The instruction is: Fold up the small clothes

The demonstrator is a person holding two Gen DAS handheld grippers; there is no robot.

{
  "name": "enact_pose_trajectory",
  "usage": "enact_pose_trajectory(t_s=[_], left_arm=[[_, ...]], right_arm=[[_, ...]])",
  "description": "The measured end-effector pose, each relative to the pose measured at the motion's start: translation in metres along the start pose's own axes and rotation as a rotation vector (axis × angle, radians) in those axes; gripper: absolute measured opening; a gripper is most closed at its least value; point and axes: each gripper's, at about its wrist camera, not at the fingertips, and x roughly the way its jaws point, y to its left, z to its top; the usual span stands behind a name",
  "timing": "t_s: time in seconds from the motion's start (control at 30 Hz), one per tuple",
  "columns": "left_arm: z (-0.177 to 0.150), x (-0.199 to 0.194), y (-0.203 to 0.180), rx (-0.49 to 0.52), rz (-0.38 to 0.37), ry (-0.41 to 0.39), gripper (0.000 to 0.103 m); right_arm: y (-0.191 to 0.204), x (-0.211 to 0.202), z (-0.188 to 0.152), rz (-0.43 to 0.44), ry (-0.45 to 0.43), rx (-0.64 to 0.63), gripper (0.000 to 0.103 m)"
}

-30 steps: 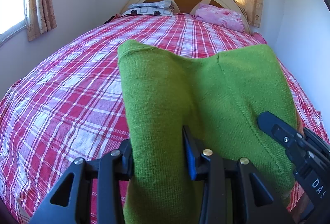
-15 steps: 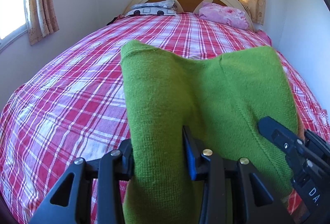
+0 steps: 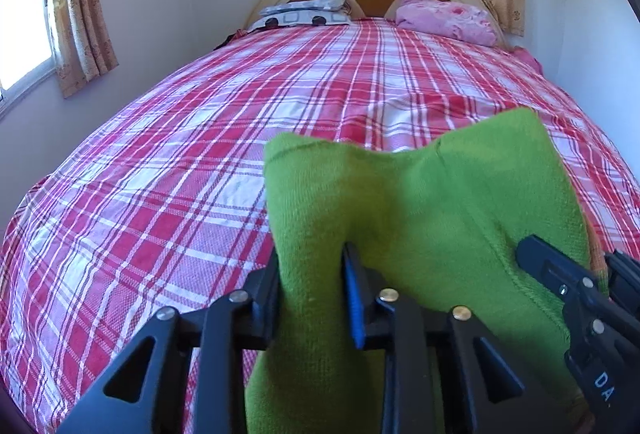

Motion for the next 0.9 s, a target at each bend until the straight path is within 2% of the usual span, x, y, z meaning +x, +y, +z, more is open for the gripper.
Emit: enact_pose_trajectory(t_s=[0.17,0.23,0.33,0.4,0.47,0.57,0.63,0.73,0.87,0.9], left_arm=[[0.0,0.009,0.005,-0.028,-0.017,0.031,0.033],[0.0,0.012,0.004,-0.034,-0.015,0.04,0.039],[-0.001,0.016,0.009,-0.074,-0.045,0.062,0.046],[-0.002,0.021,0.016,-0.126,-0.078,0.087,0.052],[-0.006,0.025,0.029,-0.216,-0.145,0.121,0.055],[-0.014,0.029,0.038,-0.288,-0.191,0.142,0.065],[-0.016,0.032,0.04,-0.312,-0.18,0.147,0.078],[-0.016,0.039,0.042,-0.334,-0.189,0.165,0.084],[-0.012,0.043,0.033,-0.277,-0.142,0.164,0.09],[-0.013,0.044,0.032,-0.271,-0.126,0.163,0.094]], right_arm=[[-0.008,0.016,-0.004,-0.015,0.031,0.008,0.022],[-0.013,0.025,-0.006,-0.023,0.067,0.017,0.022],[-0.026,0.033,-0.008,0.007,0.1,0.075,0.022],[-0.032,0.036,-0.009,0.028,0.118,0.103,0.023],[-0.034,0.036,-0.011,0.037,0.13,0.125,0.023],[-0.03,0.036,-0.013,0.017,0.135,0.108,0.023],[-0.028,0.037,-0.012,0.007,0.142,0.102,0.023],[-0.029,0.045,-0.006,0.003,0.162,0.098,0.024],[-0.041,0.06,0.001,0.032,0.192,0.145,0.026],[-0.043,0.061,0.001,0.035,0.194,0.152,0.027]])
